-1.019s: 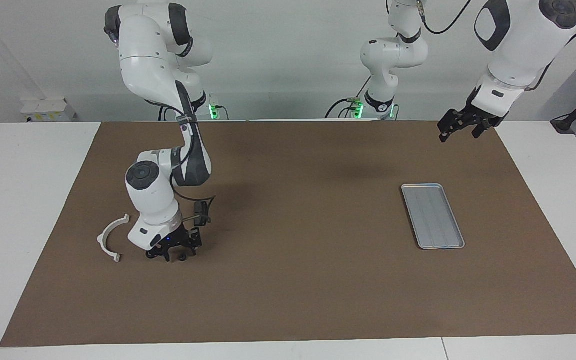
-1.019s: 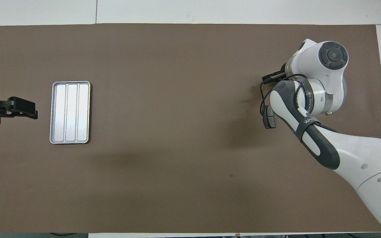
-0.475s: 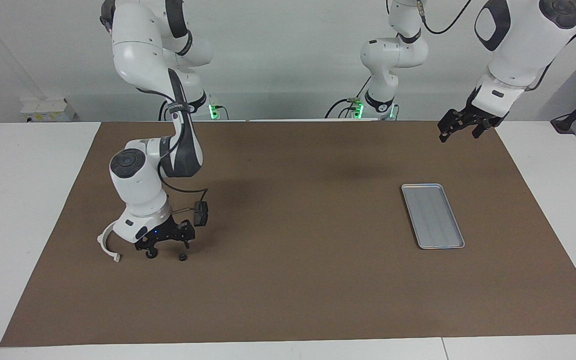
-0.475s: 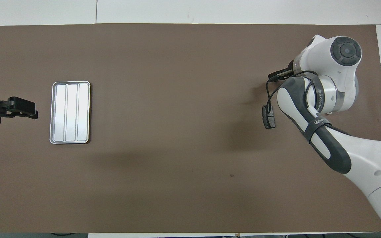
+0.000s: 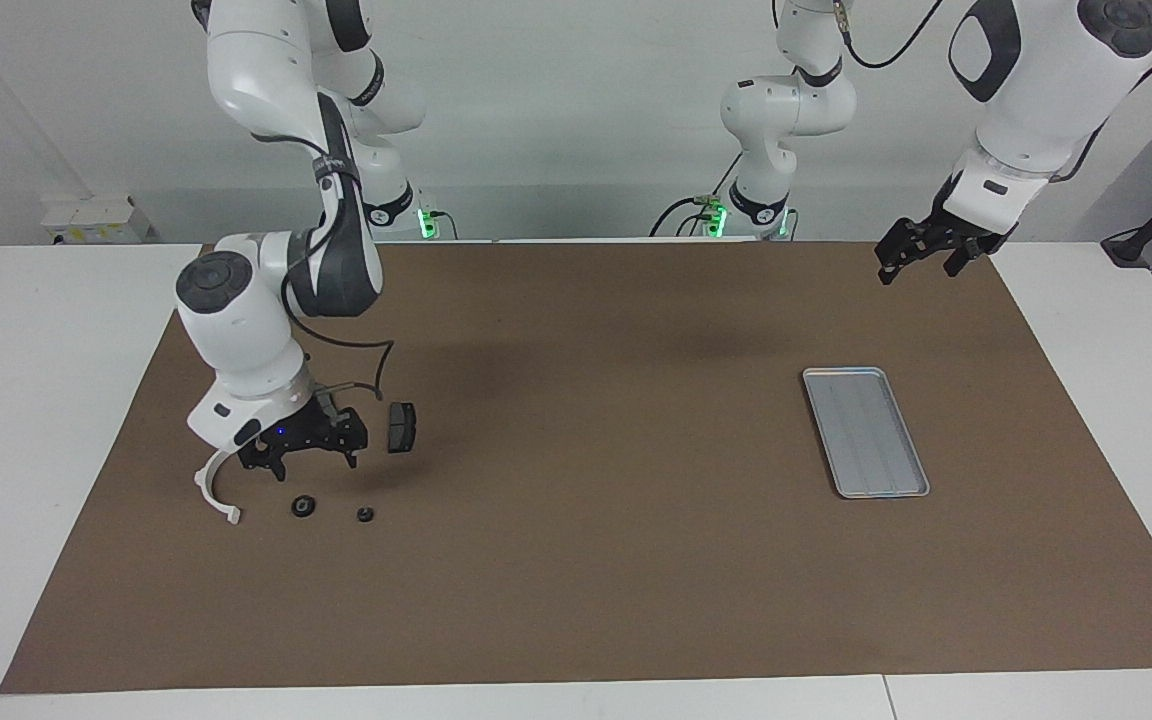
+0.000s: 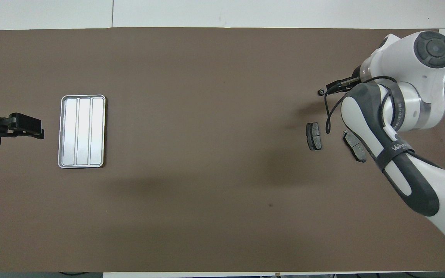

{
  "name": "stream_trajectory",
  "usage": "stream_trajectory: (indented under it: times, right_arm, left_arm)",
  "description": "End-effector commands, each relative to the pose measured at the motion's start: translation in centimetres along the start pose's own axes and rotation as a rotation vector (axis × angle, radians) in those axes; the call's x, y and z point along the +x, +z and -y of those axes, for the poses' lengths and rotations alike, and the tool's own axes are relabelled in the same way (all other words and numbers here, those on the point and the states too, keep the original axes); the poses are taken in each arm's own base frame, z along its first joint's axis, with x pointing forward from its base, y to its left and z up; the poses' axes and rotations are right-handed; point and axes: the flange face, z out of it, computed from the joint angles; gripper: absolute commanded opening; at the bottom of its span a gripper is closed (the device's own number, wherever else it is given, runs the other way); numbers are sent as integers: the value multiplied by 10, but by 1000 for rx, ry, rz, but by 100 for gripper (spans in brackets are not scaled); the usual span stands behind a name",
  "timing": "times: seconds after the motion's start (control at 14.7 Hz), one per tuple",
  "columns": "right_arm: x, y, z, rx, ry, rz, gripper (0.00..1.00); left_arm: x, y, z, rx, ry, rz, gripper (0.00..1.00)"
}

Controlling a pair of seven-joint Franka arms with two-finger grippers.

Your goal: Place bearing gear from tray to pile

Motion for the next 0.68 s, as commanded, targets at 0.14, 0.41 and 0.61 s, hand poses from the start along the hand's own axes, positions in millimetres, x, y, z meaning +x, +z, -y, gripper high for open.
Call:
stream_trajectory:
  times: [0.14,0.41,0.61]
  right_arm:
    - [-57,-105,8,16,-11,21,100]
    - [-98,-145,14,35,-11,149,100]
    - [-108,-151,15,40,22,200,100]
  left_arm:
    - [-3,-2,0,-10,1,-1,100]
    - [-3,-2,1,-10,0,-1,100]
    - [-3,-2,0,-12,0,-1,100]
